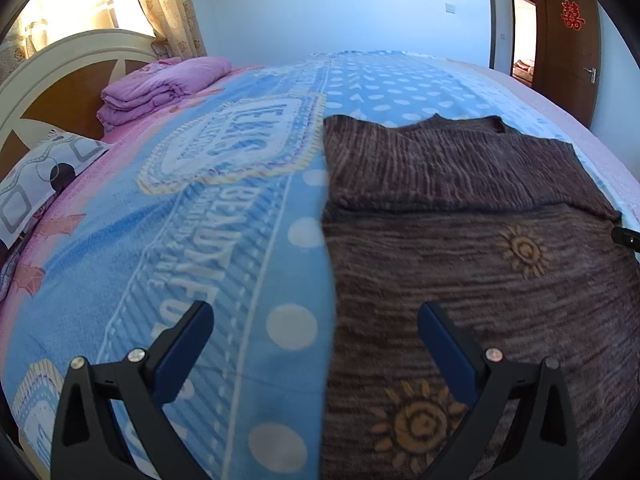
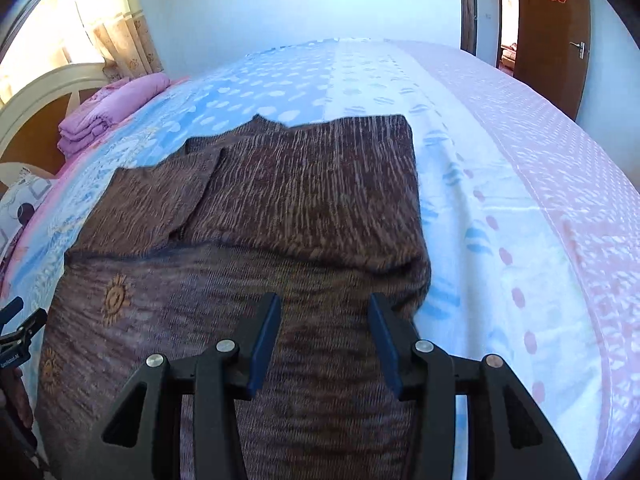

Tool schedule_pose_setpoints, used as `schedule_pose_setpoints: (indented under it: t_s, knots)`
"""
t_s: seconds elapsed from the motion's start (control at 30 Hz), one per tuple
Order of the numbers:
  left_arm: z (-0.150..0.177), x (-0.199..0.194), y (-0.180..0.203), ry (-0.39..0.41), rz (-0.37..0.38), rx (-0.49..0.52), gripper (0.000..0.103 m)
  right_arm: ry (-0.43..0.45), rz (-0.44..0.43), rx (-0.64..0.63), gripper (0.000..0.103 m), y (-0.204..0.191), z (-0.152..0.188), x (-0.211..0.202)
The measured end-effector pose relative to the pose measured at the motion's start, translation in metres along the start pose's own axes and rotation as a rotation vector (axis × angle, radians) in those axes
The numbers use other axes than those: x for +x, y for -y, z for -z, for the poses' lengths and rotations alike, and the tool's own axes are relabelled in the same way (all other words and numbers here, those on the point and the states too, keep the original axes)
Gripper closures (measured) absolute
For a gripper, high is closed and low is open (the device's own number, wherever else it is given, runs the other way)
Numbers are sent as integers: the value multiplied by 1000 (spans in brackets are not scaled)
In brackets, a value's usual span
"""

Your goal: Fold small clothes

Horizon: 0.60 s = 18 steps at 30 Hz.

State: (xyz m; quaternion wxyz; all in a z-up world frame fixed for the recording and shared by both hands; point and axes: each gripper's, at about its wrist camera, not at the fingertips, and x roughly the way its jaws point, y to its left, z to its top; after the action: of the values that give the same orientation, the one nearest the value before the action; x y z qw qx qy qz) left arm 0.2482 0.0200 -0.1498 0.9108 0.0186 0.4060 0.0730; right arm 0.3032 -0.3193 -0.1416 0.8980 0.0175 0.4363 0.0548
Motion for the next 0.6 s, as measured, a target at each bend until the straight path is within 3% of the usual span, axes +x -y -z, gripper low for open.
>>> schedule_pose_setpoints:
  t_s: [0.6]
  knots:
    - [31, -39, 14, 27, 32, 51, 0, -14, -41, -67, 50, -21, 72, -46]
